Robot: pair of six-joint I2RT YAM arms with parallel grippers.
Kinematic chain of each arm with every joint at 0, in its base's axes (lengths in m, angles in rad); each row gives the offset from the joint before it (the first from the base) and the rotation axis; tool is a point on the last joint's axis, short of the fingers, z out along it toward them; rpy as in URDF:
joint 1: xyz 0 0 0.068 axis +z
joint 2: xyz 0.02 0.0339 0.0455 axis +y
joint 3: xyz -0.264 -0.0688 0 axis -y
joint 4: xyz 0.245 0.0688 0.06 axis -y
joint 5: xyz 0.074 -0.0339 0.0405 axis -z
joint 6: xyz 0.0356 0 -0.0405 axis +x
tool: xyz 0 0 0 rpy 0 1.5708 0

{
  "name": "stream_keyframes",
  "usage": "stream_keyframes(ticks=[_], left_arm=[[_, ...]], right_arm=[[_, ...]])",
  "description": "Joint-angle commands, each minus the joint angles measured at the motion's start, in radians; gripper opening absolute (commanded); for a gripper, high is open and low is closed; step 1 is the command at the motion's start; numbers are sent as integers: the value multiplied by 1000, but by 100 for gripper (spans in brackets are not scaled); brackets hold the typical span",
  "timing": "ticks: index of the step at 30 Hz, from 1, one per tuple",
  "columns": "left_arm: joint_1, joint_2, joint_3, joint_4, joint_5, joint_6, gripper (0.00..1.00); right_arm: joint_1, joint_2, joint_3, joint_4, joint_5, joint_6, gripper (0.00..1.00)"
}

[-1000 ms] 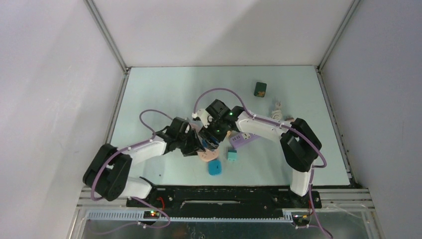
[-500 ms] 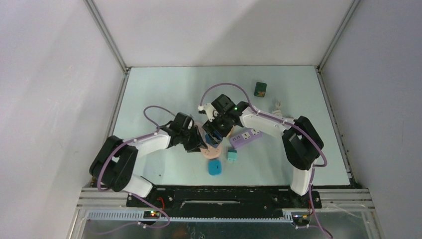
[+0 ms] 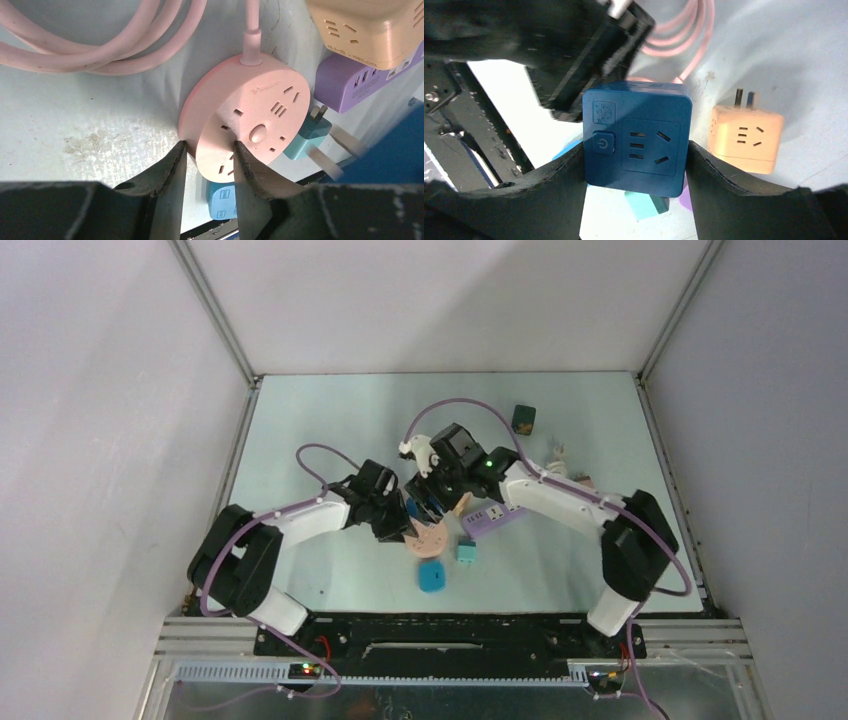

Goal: Insert the plug
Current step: Move the socket to the center of the board.

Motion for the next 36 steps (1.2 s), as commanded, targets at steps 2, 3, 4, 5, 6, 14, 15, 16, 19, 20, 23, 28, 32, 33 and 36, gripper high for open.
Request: stream_keyframes(ticks=[2, 3, 4, 5, 6, 14, 15, 16, 19, 20, 23, 28, 32, 33, 36], left_arm=[[-10, 75, -38, -107, -173, 48, 33], [-11, 73, -35, -108, -175, 49, 32], [-11, 69, -31, -105, -176, 51, 33], [-11, 63, -27, -104, -176, 53, 33], [-11, 50, -25, -103, -176, 55, 33], [-11, -145, 43, -82, -165, 127, 42], [-11, -167, 57, -82, -159, 137, 44], [-10, -189, 68, -78, -153, 147, 47], [-11, -240, 97, -44, -118, 176, 52], [-11, -247, 104, -27, -97, 187, 53], [-11, -227, 146, 8, -30, 207, 54], [-47, -65, 317, 29, 84, 219, 51], [-120, 142, 536, -15, 151, 241, 42], [-137, 197, 589, -25, 165, 242, 41], [-177, 344, 719, -37, 190, 235, 39]], right_arm=[[53, -136, -48, 135, 42, -43, 0], [54, -136, -53, 132, 42, -36, 0], [51, -135, -54, 127, 45, -28, 0], [47, -136, -54, 123, 52, -19, 0], [38, -140, -54, 120, 55, -11, 0], [-106, -228, -54, 73, 28, 103, 0], [-125, -243, -54, 62, 23, 117, 0], [-141, -256, -56, 52, 18, 129, 0], [-188, -297, -66, 29, 24, 163, 0], [-210, -312, -71, 23, 31, 174, 0], [-260, -368, -97, 23, 87, 237, 0], [-303, -490, -147, 6, 302, 341, 0], [-338, -554, -164, -57, 378, 378, 0], [-354, -564, -166, -81, 376, 388, 0], [-405, -590, -186, -128, 348, 422, 0]])
